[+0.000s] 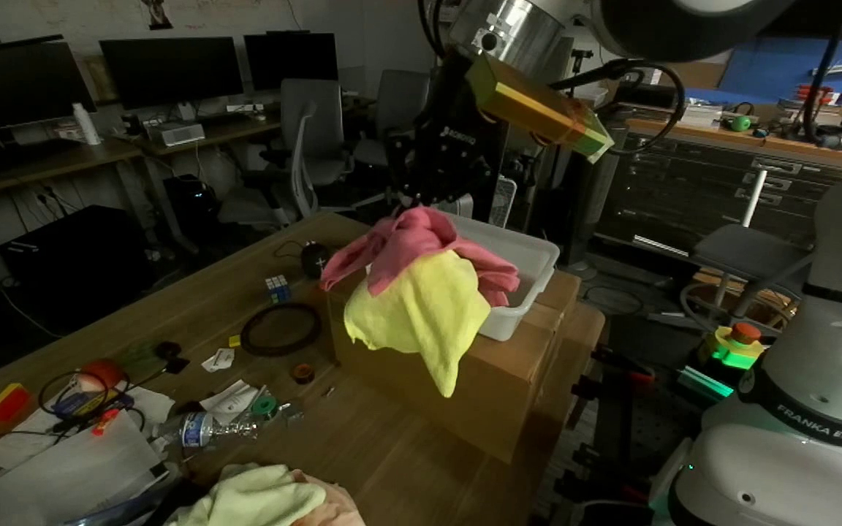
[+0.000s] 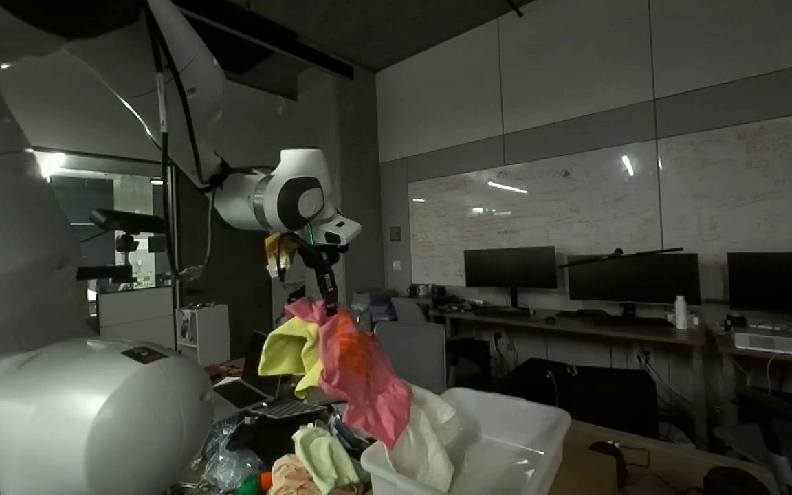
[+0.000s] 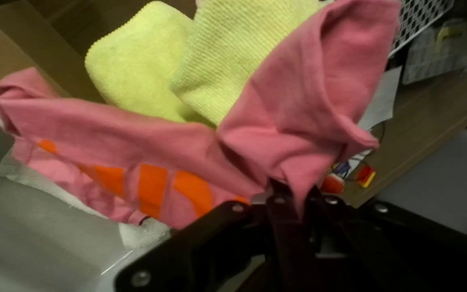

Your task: Remove the clothes and towels from the storage box and put them on the table

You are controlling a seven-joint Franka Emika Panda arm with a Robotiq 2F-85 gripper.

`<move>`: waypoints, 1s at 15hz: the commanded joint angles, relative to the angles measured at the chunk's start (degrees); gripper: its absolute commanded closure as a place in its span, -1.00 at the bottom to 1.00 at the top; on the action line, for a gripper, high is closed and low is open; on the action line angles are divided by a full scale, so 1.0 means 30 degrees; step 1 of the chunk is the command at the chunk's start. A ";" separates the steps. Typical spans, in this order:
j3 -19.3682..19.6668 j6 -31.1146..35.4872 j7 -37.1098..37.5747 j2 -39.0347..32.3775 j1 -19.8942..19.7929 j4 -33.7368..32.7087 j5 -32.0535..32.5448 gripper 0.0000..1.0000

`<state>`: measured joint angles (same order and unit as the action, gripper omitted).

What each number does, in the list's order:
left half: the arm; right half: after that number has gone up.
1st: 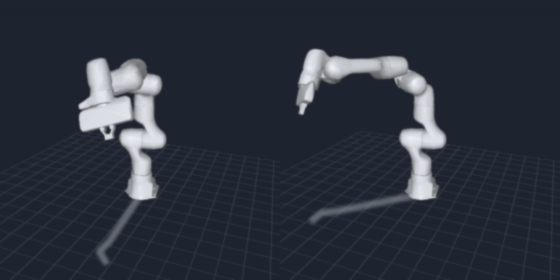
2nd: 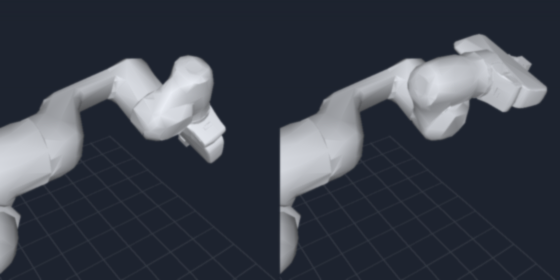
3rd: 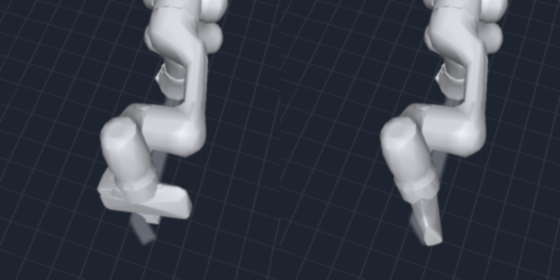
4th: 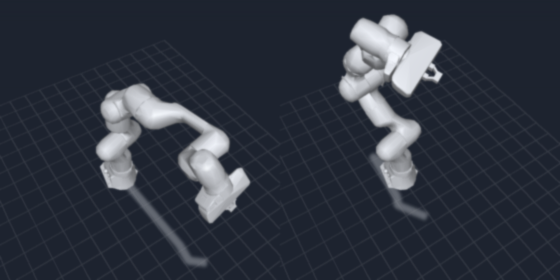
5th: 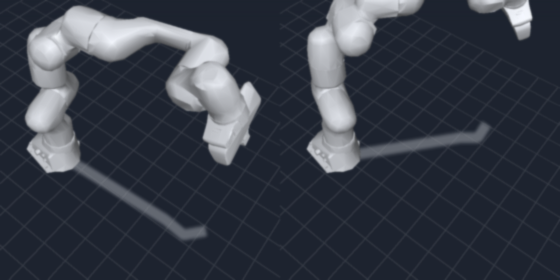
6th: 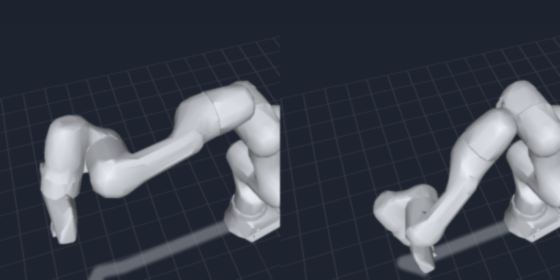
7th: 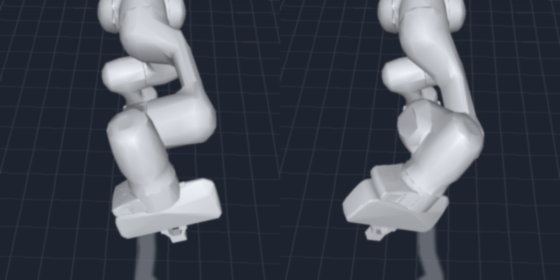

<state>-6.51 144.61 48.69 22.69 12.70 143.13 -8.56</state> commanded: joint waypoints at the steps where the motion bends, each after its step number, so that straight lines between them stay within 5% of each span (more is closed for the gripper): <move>1: -0.0162 -0.0907 -0.4046 -0.2026 0.0959 -0.2624 -0.2575 0.95; 10: -0.0800 -0.4899 -1.3449 -0.5267 0.1512 -0.6674 -0.6958 0.95; 11: -0.1000 -0.5582 -1.3675 -0.5567 0.1329 -0.6985 -0.6243 0.30; 15: -0.1543 -0.7044 -1.3080 -0.6258 0.0875 -0.7549 -0.2871 -0.17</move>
<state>-9.43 126.31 8.69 6.04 17.02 123.52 -23.08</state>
